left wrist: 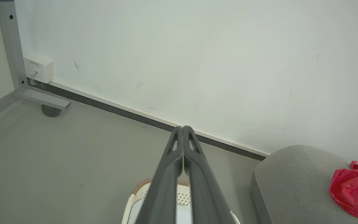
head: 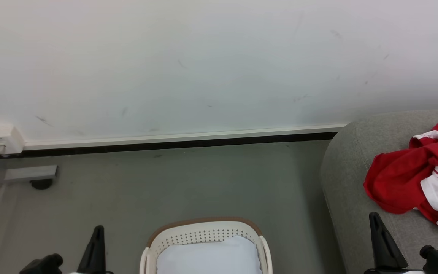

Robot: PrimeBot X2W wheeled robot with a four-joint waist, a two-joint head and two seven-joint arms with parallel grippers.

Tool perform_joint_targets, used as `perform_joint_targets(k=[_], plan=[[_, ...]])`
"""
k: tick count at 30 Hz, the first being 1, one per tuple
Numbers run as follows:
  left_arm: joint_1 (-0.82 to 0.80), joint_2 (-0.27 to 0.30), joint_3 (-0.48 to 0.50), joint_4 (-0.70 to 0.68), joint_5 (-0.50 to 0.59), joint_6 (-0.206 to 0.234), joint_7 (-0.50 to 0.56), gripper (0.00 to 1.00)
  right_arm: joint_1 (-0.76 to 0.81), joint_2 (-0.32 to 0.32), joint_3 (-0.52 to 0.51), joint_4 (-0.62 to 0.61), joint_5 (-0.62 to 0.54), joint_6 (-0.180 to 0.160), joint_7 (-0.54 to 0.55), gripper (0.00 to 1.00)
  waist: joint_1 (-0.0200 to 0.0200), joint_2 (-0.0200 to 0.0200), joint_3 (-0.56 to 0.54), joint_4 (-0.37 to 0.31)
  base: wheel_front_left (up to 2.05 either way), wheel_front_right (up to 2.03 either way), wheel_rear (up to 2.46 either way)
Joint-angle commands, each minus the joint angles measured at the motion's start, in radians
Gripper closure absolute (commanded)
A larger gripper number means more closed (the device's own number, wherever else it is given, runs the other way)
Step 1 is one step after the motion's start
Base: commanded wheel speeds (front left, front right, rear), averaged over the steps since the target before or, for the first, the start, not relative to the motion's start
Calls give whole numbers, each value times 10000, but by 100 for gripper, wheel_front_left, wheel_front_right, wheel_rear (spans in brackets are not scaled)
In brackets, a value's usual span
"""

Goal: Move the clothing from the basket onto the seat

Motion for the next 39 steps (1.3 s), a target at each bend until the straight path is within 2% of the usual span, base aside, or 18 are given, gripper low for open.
perform_joint_targets(k=[1,15,39], plan=[[-230,49,68,-190,-548,-4,109,100,-243,-85,-89,-109,528,-3,87,100,0,0,0,3,0,0,0],[-351,28,158,-275,-2784,-8,689,100,-399,-160,-329,-23,2818,-5,593,100,0,0,4,11,0,0,0],[-515,1,291,-367,-5779,-15,1497,100,-579,-213,-726,96,5845,-10,1328,100,0,0,9,25,0,0,0]])
